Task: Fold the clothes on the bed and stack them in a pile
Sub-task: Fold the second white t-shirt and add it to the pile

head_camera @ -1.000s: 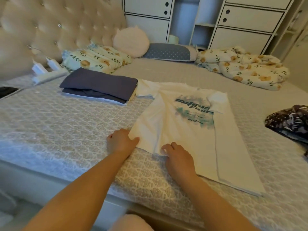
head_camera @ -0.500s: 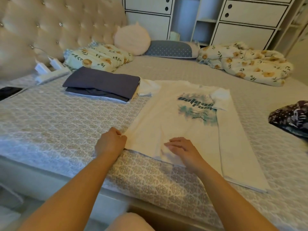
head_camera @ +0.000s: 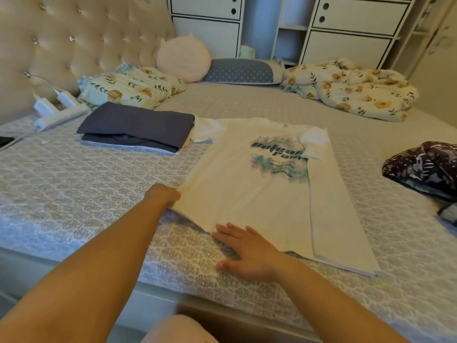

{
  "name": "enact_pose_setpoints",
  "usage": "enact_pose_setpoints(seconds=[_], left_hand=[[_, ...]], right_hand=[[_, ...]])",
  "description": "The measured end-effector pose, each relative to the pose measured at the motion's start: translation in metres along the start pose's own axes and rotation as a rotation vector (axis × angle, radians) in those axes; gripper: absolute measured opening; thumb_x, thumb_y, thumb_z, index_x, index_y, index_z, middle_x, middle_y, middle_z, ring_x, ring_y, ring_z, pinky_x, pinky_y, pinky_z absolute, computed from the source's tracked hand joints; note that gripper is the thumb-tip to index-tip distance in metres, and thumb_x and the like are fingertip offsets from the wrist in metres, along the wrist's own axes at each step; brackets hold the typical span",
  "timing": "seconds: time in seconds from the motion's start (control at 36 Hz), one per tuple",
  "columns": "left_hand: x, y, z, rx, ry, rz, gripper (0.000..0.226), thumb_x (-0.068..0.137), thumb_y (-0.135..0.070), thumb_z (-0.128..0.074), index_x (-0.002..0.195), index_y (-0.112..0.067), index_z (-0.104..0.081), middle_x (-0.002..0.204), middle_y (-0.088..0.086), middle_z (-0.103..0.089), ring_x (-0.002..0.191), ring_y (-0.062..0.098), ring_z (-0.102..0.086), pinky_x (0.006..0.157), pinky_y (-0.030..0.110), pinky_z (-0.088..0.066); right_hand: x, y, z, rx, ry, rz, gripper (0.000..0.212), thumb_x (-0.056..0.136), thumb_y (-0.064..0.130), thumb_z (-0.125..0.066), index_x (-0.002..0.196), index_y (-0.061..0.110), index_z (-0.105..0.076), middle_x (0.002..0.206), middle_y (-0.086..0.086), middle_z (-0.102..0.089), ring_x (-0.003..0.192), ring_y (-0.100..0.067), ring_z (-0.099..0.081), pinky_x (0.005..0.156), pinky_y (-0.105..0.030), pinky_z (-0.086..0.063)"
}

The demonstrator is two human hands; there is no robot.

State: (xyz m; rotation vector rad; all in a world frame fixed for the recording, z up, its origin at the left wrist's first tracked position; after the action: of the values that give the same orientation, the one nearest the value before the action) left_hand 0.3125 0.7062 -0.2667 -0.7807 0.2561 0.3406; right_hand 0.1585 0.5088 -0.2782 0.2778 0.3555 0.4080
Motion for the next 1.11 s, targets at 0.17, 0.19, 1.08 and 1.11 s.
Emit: enact_pose_setpoints(seconds=[0.17, 0.19, 1.08, 1.11], left_hand=[[-0.05, -0.068, -0.015, 0.203, -0.294, -0.416, 0.03, 0.097, -0.02, -0.042, 0.088, -0.012, -0.07, 0.09, 0.01, -0.067, 0.065, 0.022, -0.053, 0.059, 0.028, -0.038], [-0.069, -0.081, -0.03, 0.341, -0.305, -0.534, 0.03, 0.097, -0.016, -0.041, 0.088, -0.016, -0.069, 0.091, 0.007, -0.066, 0.064, 0.02, -0.053, 0.059, 0.027, -0.037], [0.22, -0.182, -0.097, 0.147, -0.429, -0.328, 0.07, 0.093, -0.066, -0.025, 0.152, -0.033, -0.005, 0.148, 0.011, -0.041, 0.134, 0.032, -0.037, 0.108, 0.044, -0.028], [0.228, -0.188, -0.097, 0.129, -0.43, -0.332, 0.065, 0.094, -0.063, -0.025, 0.151, -0.035, -0.011, 0.144, 0.01, -0.046, 0.13, 0.031, -0.042, 0.105, 0.045, -0.032]], right_hand=[[-0.006, -0.035, 0.058, 0.444, -0.361, -0.184, 0.025, 0.096, 0.034, -0.051, 0.116, 0.028, -0.065, 0.117, 0.009, -0.065, 0.109, -0.01, -0.058, 0.087, -0.021, -0.039], [-0.01, -0.049, 0.069, 0.482, -0.47, -0.246, 0.02, 0.096, 0.027, -0.052, 0.108, 0.029, -0.067, 0.105, 0.009, -0.068, 0.103, -0.011, -0.061, 0.083, -0.021, -0.041], [0.263, -0.208, 0.14, -0.021, -0.417, -0.16, 0.063, 0.093, 0.064, -0.023, 0.149, 0.045, -0.001, 0.16, 0.011, 0.007, 0.147, -0.015, 0.004, 0.118, -0.043, -0.005], [0.27, -0.213, 0.142, -0.045, -0.395, -0.144, 0.062, 0.093, 0.064, -0.021, 0.149, 0.045, -0.003, 0.16, 0.011, 0.005, 0.147, -0.014, 0.005, 0.118, -0.043, -0.003]])
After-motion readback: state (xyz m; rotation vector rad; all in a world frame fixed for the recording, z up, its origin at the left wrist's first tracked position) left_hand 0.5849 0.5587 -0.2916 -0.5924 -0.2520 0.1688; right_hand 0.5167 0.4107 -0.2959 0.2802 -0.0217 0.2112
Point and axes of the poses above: each hand's wrist, its own x-axis towards the middle knuckle, its own z-axis out of the back of the hand, y = z × x, the point moved 5 cm from there along x, towards the middle knuckle
